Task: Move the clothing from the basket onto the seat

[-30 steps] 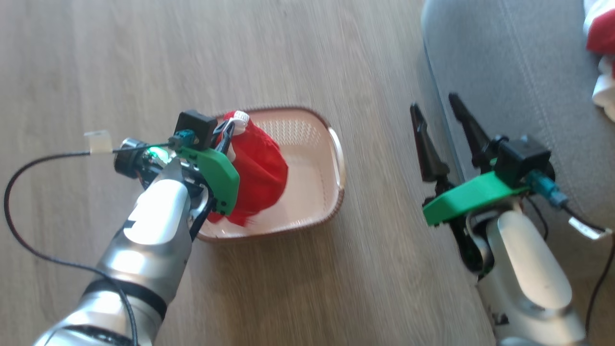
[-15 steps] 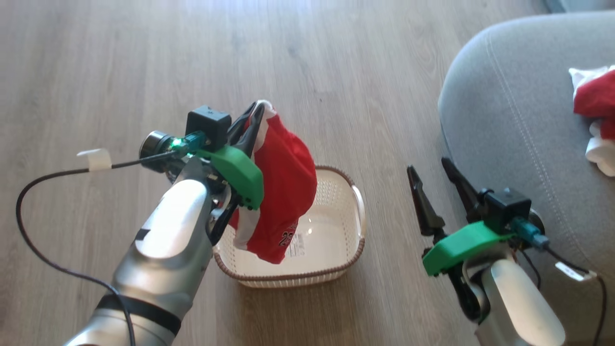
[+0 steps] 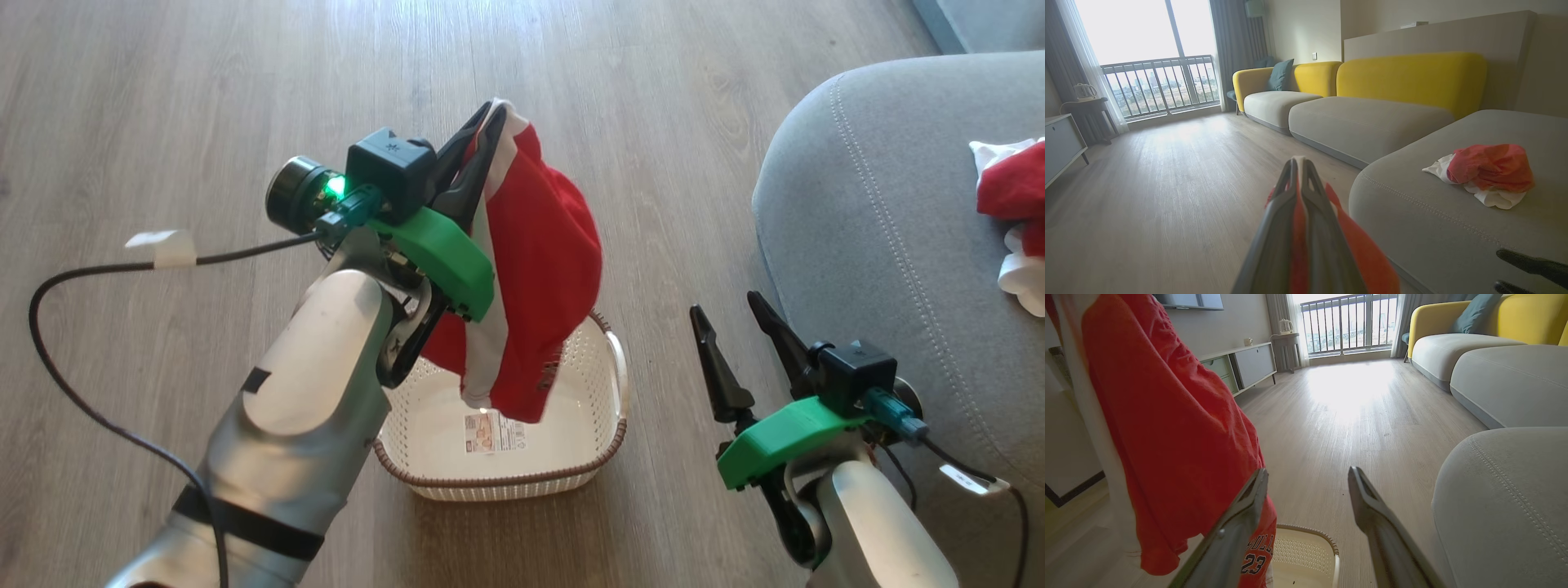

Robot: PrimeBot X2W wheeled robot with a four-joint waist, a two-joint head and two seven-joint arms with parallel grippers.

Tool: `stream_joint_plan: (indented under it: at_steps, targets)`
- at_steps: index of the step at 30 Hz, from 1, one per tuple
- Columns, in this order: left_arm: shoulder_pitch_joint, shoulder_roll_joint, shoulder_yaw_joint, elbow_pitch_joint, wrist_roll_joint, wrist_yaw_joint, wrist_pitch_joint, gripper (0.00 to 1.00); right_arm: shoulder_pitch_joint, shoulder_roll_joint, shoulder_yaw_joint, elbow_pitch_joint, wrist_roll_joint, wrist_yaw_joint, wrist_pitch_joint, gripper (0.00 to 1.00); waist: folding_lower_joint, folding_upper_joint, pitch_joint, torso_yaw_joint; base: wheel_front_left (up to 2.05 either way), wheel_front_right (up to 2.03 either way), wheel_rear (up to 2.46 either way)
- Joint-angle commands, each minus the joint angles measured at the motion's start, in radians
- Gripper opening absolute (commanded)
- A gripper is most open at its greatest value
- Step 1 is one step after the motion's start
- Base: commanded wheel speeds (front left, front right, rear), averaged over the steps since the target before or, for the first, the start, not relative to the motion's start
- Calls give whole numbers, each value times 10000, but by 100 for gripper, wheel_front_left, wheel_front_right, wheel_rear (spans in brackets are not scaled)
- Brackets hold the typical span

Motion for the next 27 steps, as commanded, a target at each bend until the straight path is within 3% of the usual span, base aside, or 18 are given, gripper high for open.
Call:
stream_joint_plan:
  at_steps: [1,7,12,19,27]
  targets:
    - [-464,246,285,-532,-56,107,73,0,-145,91,254,-296,31,-4,-93,100,1,-1,31,-2,0,0,0]
    - [-339,297,124,-922,-45,124,286,0,-274,91,488,-273,-43,-4,-93,100,1,-1,117,23,0,0,0]
    - [-348,312,-26,-1161,-30,98,376,0,-1115,87,1690,-5,-253,-4,-93,100,1,-1,207,111,0,0,0]
    - [-377,250,-355,-1142,-117,7,350,0,-2971,-10,3371,1391,-242,-4,-93,100,1,-1,148,485,0,0,0]
    - [-499,172,-791,-979,-316,-61,251,0,-4162,63,4098,3157,-224,-4,-93,100,1,-1,120,1017,0,0,0]
